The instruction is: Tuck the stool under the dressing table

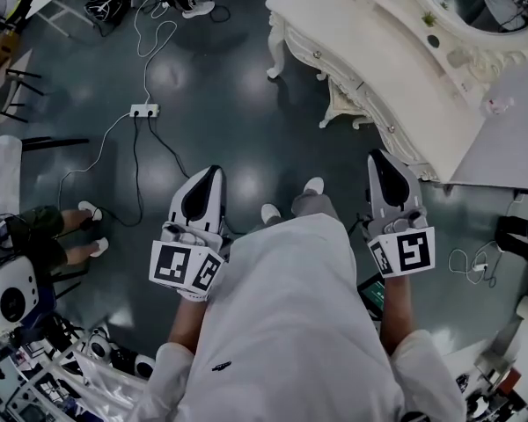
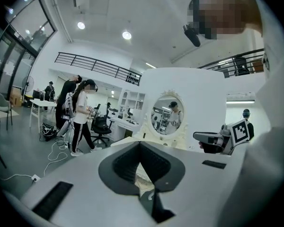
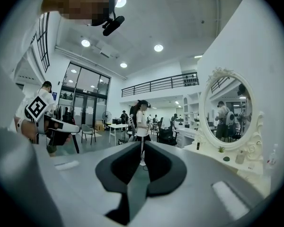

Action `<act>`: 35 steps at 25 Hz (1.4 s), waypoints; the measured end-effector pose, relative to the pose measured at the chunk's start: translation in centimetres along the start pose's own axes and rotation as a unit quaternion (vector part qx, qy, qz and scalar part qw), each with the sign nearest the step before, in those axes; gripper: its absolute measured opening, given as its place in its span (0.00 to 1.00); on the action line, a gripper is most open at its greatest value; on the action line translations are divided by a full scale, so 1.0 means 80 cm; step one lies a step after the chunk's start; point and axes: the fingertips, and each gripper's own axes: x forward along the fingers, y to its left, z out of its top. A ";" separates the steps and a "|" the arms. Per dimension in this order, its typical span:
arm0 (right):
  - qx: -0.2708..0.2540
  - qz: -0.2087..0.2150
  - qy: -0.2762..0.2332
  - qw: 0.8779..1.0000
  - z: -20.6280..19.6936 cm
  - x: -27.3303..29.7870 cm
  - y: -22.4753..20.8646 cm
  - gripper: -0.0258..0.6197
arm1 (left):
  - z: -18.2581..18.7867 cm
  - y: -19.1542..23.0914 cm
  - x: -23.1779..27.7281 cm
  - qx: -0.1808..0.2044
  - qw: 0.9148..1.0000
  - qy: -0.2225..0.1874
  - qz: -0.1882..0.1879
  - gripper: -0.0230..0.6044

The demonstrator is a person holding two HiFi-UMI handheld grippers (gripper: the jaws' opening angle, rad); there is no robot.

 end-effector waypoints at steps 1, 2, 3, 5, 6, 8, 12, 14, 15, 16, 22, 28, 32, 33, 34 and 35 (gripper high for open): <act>0.001 -0.002 0.000 1.000 0.002 0.000 0.001 0.08 | 0.003 0.001 -0.002 0.005 1.000 0.000 -0.001 0.05; 0.002 -0.004 0.000 1.000 0.004 0.000 0.002 0.08 | 0.007 0.002 -0.003 0.010 1.000 -0.002 -0.003 0.05; 0.003 -0.007 -0.002 1.000 0.006 0.002 0.002 0.08 | 0.010 0.004 -0.003 0.015 1.000 -0.004 -0.004 0.05; 0.005 -0.010 -0.007 1.000 0.011 0.004 0.003 0.07 | 0.016 0.010 -0.004 0.021 1.000 -0.008 -0.005 0.05; 0.004 -0.010 -0.008 1.000 0.012 0.004 0.006 0.07 | 0.017 0.012 -0.006 0.023 1.000 -0.009 -0.005 0.05; 0.002 -0.009 -0.008 1.000 0.014 0.003 0.014 0.07 | 0.019 0.015 -0.010 0.026 1.000 -0.010 -0.004 0.05; 0.000 -0.006 -0.008 1.000 0.014 0.006 0.025 0.06 | 0.017 0.016 -0.010 0.022 1.000 -0.007 -0.006 0.05; 0.002 -0.007 -0.006 1.000 0.013 0.005 0.031 0.07 | 0.015 0.010 -0.008 0.021 1.000 -0.004 -0.019 0.05; 0.004 -0.008 -0.005 1.000 0.013 0.003 0.034 0.06 | 0.013 0.007 -0.007 0.023 0.999 -0.002 -0.025 0.05; 0.004 -0.010 -0.003 1.000 0.013 0.001 0.036 0.06 | 0.012 0.004 -0.006 0.025 0.999 -0.001 -0.031 0.05; -0.017 -0.003 0.011 1.000 0.013 -0.009 0.037 0.06 | 0.014 -0.010 0.006 0.014 0.999 -0.005 -0.048 0.05; -0.022 -0.003 0.014 1.000 0.013 -0.019 0.040 0.06 | 0.012 -0.031 0.009 0.007 0.998 -0.007 -0.066 0.05; -0.005 0.003 0.012 1.000 0.010 -0.024 0.035 0.06 | 0.008 -0.035 0.009 0.007 0.998 -0.006 -0.063 0.05; 0.000 0.004 0.011 1.000 0.011 -0.026 0.034 0.06 | 0.007 -0.036 0.009 0.006 0.998 -0.006 -0.063 0.05; 0.003 0.004 0.011 1.000 0.011 -0.027 0.032 0.06 | 0.006 -0.036 0.009 0.005 0.998 -0.005 -0.063 0.05; 0.005 0.004 0.010 1.000 0.011 -0.028 0.031 0.06 | 0.005 -0.037 0.008 0.005 0.998 -0.004 -0.063 0.05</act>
